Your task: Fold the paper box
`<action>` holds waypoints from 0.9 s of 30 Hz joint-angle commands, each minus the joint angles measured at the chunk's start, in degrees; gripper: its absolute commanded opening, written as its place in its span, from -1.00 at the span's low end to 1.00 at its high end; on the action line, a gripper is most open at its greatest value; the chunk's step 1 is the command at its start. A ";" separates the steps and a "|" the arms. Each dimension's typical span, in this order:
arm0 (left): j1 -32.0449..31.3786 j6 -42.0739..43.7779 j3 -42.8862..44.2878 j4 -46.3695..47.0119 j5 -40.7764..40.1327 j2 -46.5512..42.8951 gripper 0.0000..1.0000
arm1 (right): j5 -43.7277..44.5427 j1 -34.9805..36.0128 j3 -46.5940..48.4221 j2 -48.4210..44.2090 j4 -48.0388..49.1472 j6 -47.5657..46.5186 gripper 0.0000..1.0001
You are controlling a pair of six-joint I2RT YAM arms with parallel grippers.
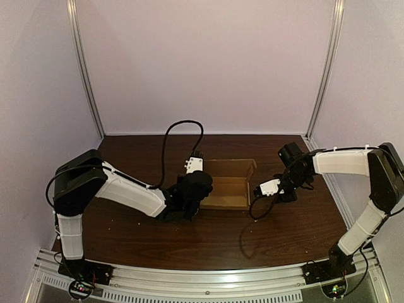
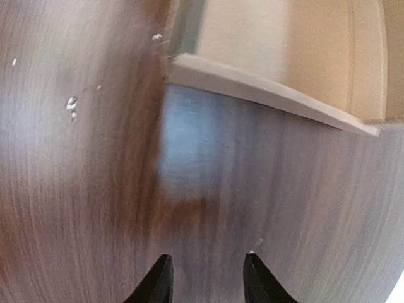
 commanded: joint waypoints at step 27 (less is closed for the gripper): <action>2.07 -2.16 -5.35 -10.05 11.20 2.94 -1.00 | 18.39 30.14 5.04 10.60 11.40 17.97 -0.68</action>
